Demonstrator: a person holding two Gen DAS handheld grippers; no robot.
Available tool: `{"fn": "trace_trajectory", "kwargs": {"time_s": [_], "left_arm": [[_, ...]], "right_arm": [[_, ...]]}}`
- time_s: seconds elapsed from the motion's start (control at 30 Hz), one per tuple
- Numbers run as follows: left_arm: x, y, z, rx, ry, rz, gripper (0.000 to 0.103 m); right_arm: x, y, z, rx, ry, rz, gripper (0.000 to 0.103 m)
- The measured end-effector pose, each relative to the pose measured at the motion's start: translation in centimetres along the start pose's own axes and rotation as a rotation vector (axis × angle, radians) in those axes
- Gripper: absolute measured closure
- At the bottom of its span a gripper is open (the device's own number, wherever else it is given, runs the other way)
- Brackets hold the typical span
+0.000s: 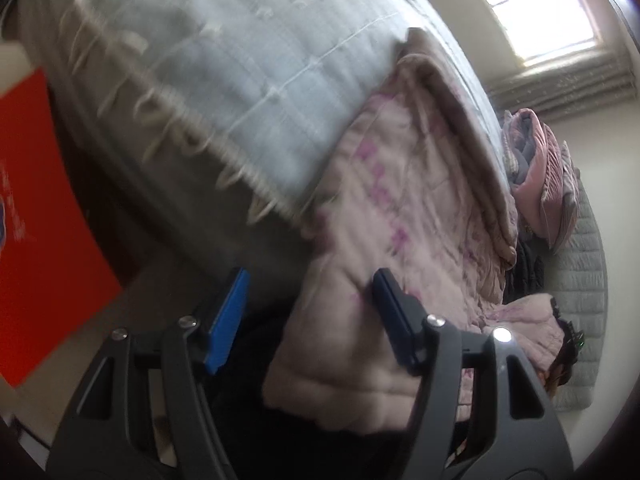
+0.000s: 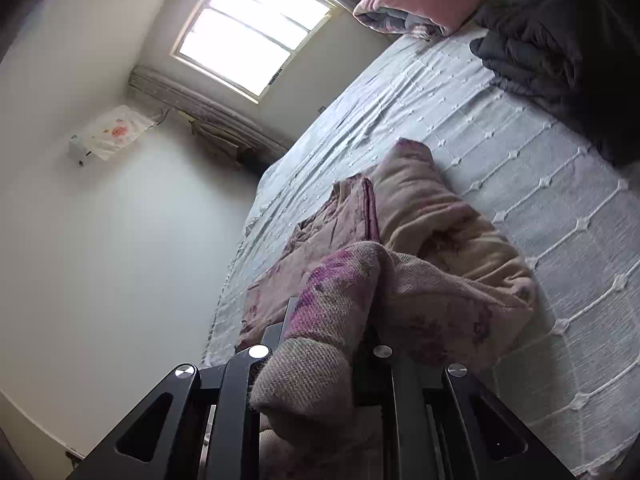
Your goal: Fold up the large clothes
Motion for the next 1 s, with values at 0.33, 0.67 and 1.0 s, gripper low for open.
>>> {"fn": "trace_trajectory", "kwargs": {"time_s": [0.33,0.67,1.0], "left_arm": [[-1.2,-2.4,3.4,0.103,-0.028,0.036,0.075],[-6.6,0.7,8.8,0.177,-0.157,0.14,0.083],[-5.6,18.6,21.7,0.061,-0.369,0.248,0.081]], "right_arm": [[-2.4,-1.4,3.7,0.113,0.015,0.018,0.085],[-3.1,-1.5,2.3,0.083,0.054,0.051,0.085],[1.8,7.5,0.5,0.103,0.117,0.131,0.085]]}}
Point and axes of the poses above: each gripper's, at about its wrist camera, not at the fingertips, and x roughly the way its jaws point, z to its right, y to its top, the point moved 4 cm from there along x, roughly the way its jaws point, and after that the axes turned 7 degrees about y, right-handed, at the moved point
